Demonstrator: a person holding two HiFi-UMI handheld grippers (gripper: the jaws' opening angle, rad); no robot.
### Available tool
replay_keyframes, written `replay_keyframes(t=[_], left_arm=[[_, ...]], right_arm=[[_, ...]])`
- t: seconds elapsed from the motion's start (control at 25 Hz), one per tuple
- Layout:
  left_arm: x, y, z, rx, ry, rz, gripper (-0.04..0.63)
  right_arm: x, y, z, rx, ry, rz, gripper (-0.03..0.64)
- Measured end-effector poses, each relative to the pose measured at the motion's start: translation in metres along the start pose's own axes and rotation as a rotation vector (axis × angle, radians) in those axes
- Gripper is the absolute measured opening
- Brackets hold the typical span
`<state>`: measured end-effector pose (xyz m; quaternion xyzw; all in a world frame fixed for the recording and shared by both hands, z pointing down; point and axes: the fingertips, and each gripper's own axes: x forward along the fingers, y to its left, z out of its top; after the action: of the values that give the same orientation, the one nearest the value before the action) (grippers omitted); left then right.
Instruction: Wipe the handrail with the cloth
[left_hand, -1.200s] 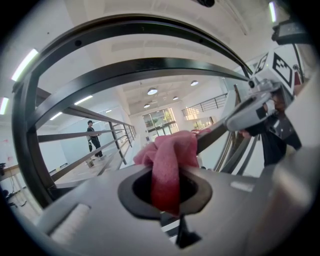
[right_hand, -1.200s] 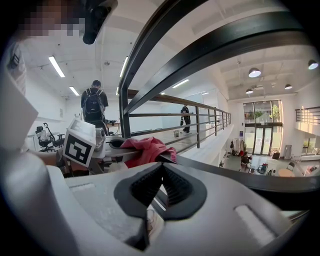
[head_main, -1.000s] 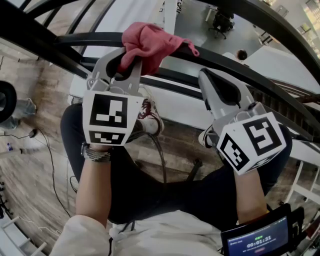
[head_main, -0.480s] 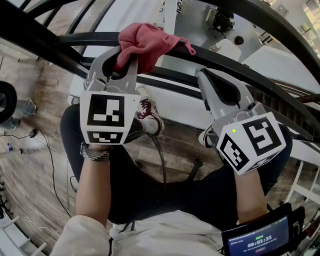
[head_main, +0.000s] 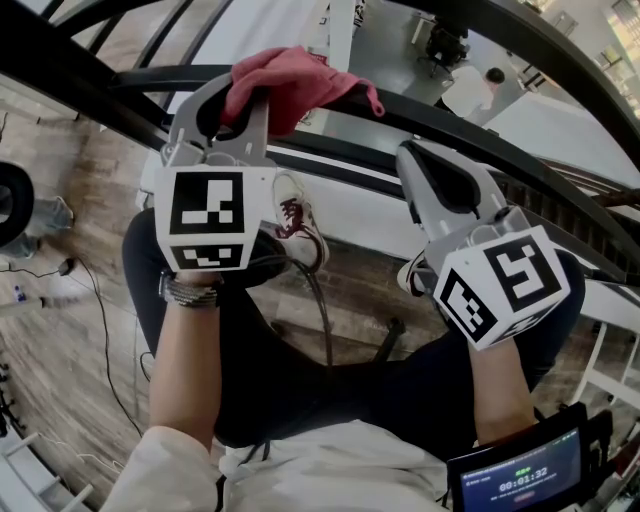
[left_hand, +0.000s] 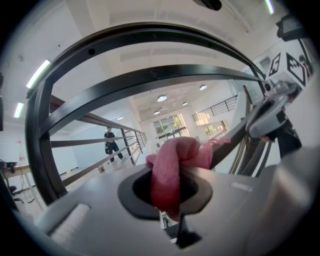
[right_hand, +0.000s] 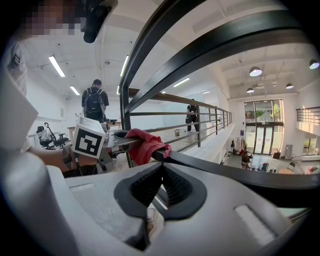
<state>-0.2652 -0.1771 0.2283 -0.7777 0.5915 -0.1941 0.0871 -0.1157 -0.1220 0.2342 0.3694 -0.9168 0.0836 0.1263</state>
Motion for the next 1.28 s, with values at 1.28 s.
replay_keyframes(t=[1.28], left_arm=[[0.02, -0.011, 0.014, -0.069, -0.018, -0.004, 0.028]], right_arm=[[-0.005, -0.006, -0.004, 0.006, 0.008, -0.019, 0.002]])
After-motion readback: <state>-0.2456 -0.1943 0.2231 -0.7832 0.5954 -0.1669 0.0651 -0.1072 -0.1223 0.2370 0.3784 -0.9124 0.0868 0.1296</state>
